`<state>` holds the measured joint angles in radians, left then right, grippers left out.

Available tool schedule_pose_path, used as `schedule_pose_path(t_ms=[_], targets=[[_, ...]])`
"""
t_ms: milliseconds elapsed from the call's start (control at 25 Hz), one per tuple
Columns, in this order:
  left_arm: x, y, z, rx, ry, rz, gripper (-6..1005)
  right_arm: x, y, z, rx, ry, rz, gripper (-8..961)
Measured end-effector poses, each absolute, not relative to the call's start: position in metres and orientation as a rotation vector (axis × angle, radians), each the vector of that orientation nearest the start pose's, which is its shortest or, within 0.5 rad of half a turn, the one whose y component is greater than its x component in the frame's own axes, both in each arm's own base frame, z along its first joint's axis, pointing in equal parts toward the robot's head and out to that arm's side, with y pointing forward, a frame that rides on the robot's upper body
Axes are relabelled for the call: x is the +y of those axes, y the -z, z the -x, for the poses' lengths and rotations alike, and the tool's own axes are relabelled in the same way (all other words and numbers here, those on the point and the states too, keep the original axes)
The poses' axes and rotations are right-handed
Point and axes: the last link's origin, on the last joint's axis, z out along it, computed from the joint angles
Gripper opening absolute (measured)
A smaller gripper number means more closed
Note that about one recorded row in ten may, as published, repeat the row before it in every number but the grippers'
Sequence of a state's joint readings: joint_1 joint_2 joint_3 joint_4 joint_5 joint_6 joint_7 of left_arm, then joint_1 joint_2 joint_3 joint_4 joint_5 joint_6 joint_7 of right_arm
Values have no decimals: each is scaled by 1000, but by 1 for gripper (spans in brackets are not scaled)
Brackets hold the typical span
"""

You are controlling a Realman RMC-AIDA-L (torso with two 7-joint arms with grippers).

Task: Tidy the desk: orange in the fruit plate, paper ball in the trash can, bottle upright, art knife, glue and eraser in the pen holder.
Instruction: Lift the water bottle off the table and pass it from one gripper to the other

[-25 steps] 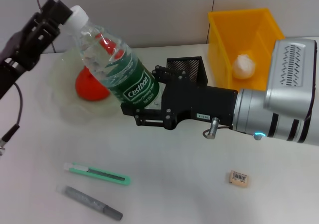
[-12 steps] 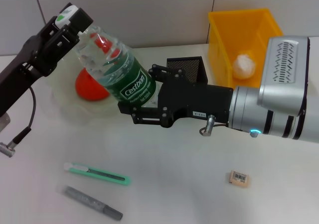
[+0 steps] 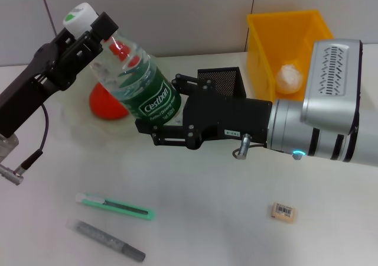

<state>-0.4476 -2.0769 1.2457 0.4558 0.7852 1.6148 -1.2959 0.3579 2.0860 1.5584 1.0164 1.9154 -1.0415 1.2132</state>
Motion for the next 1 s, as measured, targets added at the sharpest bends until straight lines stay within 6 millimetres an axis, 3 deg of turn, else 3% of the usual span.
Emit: schedule_pose_path(t_ms=[1000], targets=[[328,-17,208,-668,1700,2161,682,337,46,-152,124,-880,2596,766]])
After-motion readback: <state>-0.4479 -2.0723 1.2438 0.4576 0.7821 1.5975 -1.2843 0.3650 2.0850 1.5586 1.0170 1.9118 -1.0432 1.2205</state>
